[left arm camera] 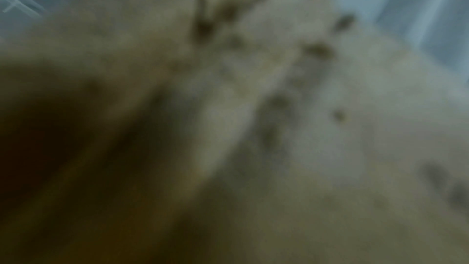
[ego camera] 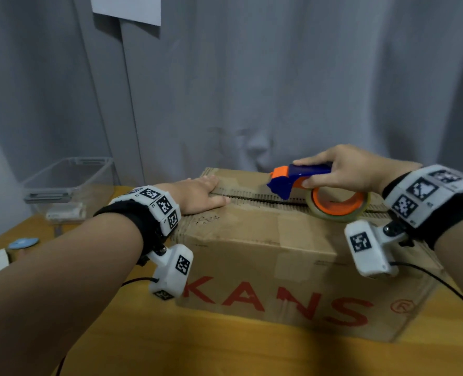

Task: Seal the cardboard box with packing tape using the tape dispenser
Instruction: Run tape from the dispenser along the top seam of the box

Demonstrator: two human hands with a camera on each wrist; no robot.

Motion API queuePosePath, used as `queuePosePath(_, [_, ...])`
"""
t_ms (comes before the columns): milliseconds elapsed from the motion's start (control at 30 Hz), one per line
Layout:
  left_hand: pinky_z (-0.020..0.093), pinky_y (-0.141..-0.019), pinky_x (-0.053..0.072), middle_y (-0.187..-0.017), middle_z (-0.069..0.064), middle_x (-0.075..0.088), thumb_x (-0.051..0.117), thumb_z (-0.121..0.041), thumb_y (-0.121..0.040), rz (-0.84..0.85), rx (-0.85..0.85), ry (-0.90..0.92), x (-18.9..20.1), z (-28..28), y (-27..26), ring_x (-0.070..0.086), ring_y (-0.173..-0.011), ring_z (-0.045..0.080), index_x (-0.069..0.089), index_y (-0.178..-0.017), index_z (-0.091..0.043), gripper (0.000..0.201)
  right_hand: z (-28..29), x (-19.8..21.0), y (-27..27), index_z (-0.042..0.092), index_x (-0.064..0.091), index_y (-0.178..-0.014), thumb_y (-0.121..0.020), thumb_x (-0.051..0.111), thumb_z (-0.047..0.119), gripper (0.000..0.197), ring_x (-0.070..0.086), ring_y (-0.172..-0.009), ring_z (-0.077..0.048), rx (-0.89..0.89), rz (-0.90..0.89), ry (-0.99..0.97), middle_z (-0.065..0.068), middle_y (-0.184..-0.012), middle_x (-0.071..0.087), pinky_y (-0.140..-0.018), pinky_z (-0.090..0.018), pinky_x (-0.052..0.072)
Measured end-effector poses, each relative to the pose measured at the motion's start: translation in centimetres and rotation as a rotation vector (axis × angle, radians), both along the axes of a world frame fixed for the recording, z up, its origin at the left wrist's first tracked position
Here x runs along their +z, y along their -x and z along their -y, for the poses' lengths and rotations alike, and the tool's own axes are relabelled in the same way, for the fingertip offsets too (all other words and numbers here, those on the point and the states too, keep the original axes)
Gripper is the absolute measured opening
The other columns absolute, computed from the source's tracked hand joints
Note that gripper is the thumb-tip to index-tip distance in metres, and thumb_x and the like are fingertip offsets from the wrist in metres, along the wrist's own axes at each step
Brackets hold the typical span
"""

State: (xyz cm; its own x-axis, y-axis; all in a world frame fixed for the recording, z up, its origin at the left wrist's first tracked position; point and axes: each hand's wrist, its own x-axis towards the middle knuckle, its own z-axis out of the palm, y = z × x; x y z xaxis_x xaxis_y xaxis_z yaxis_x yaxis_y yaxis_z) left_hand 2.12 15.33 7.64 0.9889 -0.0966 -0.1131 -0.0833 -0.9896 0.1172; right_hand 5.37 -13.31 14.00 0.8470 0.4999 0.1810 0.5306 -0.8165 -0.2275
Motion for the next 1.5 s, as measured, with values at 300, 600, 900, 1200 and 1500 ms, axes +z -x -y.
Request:
queuePosePath(300, [0.044,-0.117,-0.006,-0.159,0.005,0.003,0.032,-0.072,-0.084,0.064,0.0,-0.149,0.4,3.0,0.6,0.002,-0.147,0.018,0.004,-0.15,-0.014,0.094,0.7,-1.0,-0.6,0.048,0.057,-0.121,-0.076,0.069,0.05,0.046,0.06,-0.092,-0.011,-0.008,0.02,-0.028,0.012,-0.104,0.07,-0.088,-0.031,0.047])
queuePosePath(600, [0.056,-0.113,-0.001,-0.158,0.009,-0.013,0.039,-0.091,-0.06,0.056,0.354,-0.049,-0.2,4.1,1.5,-0.006,-0.145,0.033,-0.014,-0.149,-0.022,0.124,0.7,-1.2,-0.1,0.048,0.055,-0.124,-0.075,0.069,0.05,0.051,0.058,-0.102,-0.014,-0.033,0.04,-0.082,0.01,-0.108,0.067,-0.093,-0.034,0.046])
queuePosePath(900, [0.035,-0.093,0.043,-0.128,0.016,0.057,0.05,-0.069,-0.08,0.017,0.48,0.309,-0.7,1.2,4.0,0.056,-0.111,0.033,0.054,-0.125,0.0,0.083,0.2,-1.3,1.0,0.025,0.06,-0.122,-0.071,0.076,0.045,0.057,0.058,-0.098,-0.017,-0.064,0.094,-0.159,0.0,-0.111,0.067,-0.087,-0.03,0.045])
queuePosePath(1200, [0.031,-0.08,0.041,-0.117,0.016,0.062,0.056,-0.065,-0.079,0.036,0.505,0.298,-0.6,-1.0,3.5,0.053,-0.088,0.028,0.059,-0.114,0.002,0.075,-1.9,-1.9,1.9,0.026,0.068,-0.108,-0.073,0.073,0.042,0.038,0.063,-0.094,-0.02,-0.074,0.098,-0.322,0.0,-0.1,0.071,-0.089,-0.041,0.05])
queuePosePath(1500, [0.037,-0.091,0.042,-0.122,0.016,0.06,0.053,-0.065,-0.081,0.056,0.569,0.237,-0.4,-6.4,2.6,0.057,-0.107,0.032,0.056,-0.122,0.0,0.076,-7.3,-2.7,1.3,0.034,0.06,-0.112,-0.075,0.064,0.055,0.043,0.061,-0.093,-0.02,-0.069,0.152,-0.295,0.005,-0.1,0.068,-0.083,-0.038,0.052])
